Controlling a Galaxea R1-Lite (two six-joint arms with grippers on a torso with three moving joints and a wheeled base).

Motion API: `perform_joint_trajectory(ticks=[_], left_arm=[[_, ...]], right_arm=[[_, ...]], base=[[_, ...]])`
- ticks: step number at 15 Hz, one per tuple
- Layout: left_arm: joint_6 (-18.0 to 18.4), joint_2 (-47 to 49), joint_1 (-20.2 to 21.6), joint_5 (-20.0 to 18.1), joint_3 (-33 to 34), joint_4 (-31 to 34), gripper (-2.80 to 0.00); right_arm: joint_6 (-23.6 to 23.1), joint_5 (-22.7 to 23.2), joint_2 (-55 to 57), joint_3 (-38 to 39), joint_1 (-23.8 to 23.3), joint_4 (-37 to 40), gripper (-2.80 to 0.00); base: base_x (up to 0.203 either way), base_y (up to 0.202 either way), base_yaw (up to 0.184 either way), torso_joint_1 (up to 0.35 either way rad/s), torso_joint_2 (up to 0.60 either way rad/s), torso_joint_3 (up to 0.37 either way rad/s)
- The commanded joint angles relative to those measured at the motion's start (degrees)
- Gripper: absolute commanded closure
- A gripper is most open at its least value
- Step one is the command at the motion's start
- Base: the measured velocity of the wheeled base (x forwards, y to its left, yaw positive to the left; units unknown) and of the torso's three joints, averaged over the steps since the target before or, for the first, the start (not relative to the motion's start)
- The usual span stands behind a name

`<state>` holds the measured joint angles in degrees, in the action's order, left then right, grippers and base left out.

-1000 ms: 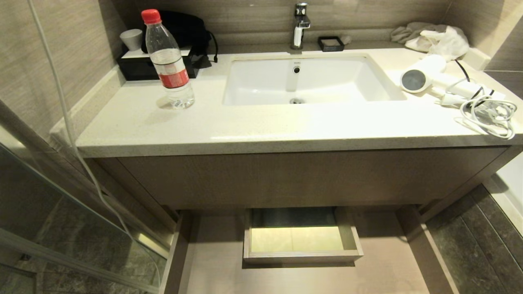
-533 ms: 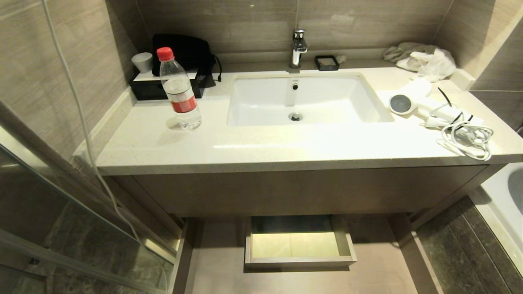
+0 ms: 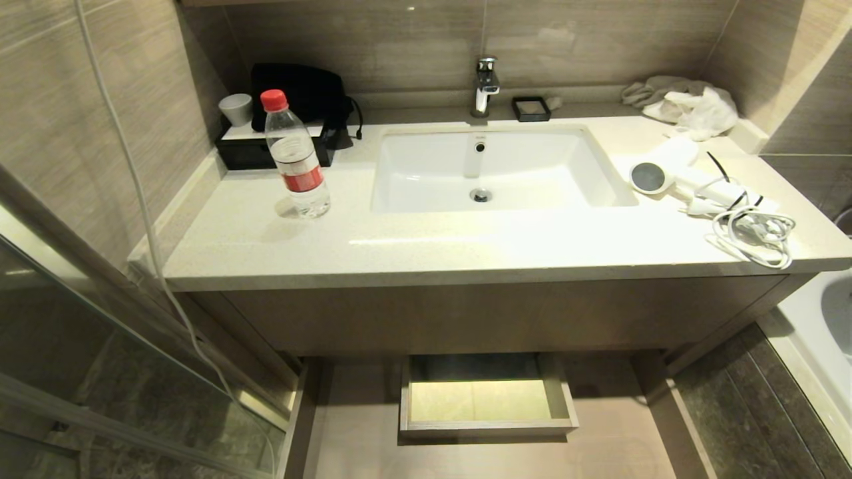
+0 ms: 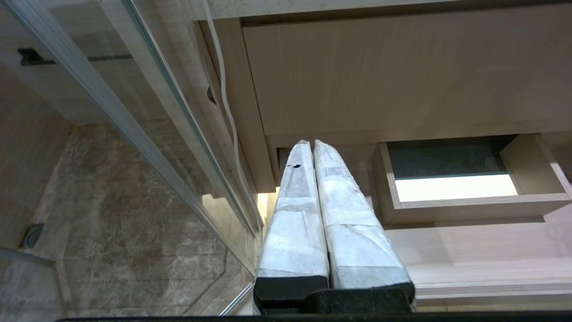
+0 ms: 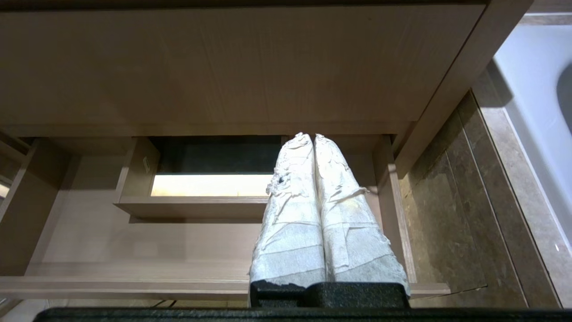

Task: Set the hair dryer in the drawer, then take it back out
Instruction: Pick up the hairdryer

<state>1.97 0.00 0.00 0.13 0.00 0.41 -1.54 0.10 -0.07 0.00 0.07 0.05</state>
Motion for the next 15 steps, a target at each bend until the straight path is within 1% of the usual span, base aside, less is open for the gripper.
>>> perform_joint_trajectory(ticks=[1, 5, 7, 15], left_arm=[[0.0, 0.0, 0.0, 0.0, 0.0, 0.0, 0.0], [0.0, 0.0, 0.0, 0.0, 0.0, 0.0, 0.0], [0.0, 0.0, 0.0, 0.0, 0.0, 0.0, 0.0], [0.0, 0.0, 0.0, 0.0, 0.0, 0.0, 0.0]], right_arm=[[-0.2, 0.0, 0.1, 0.1, 0.0, 0.0, 0.0], [-0.3, 0.0, 0.1, 0.1, 0.0, 0.0, 0.0], [-0.3, 0.0, 0.1, 0.1, 0.0, 0.0, 0.0], [-0.6, 0.1, 0.1, 0.1, 0.0, 0.0, 0.0]], base=[[0.0, 0.0, 0.0, 0.0, 0.0, 0.0], [0.0, 0.0, 0.0, 0.0, 0.0, 0.0], [0.0, 0.0, 0.0, 0.174, -0.07, 0.103], [0.0, 0.0, 0.0, 0.349, -0.18, 0.161]])
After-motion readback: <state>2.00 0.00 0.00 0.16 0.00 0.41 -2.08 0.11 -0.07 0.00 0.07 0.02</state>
